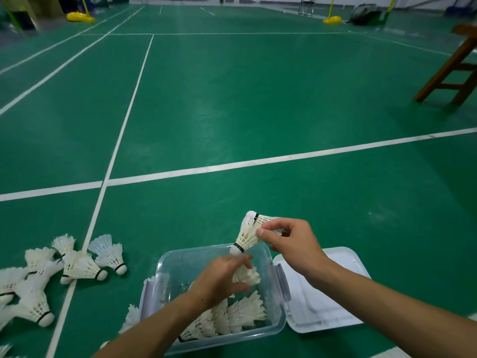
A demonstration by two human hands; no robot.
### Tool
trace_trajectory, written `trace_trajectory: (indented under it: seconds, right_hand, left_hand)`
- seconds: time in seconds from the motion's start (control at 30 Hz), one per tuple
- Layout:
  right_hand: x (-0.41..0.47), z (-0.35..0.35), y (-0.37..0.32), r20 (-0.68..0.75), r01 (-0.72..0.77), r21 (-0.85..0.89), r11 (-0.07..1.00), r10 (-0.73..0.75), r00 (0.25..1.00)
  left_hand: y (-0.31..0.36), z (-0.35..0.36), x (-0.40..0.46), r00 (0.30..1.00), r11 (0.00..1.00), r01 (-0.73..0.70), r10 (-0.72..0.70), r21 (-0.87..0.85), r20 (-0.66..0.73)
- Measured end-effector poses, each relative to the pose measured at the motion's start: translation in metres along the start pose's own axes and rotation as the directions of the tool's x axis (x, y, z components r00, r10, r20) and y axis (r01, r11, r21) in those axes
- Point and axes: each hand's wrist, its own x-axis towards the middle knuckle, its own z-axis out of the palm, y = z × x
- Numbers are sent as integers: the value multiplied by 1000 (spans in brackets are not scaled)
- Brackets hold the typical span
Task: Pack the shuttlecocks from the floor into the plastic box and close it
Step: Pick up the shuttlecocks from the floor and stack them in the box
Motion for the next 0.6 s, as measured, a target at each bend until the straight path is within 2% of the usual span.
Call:
trace_trajectory:
  seconds: [0.2, 0.47, 0.6]
  right_hand:
    - [-1, -1, -4, 7, 1, 18, 1000, -1, 1000]
    - [-5, 0, 0, 31, -9, 33, 999, 8, 999]
    - [-6, 2, 3, 41, -27, 27, 999, 26, 999]
  left_hand:
    - [10, -4, 3, 994, 989, -80, 69, -121, -90]
    - [6, 5, 1, 995, 994, -64, 57, -88, -84]
    - [-1, 9, 0, 998, 996, -66, 65, -52, -20]
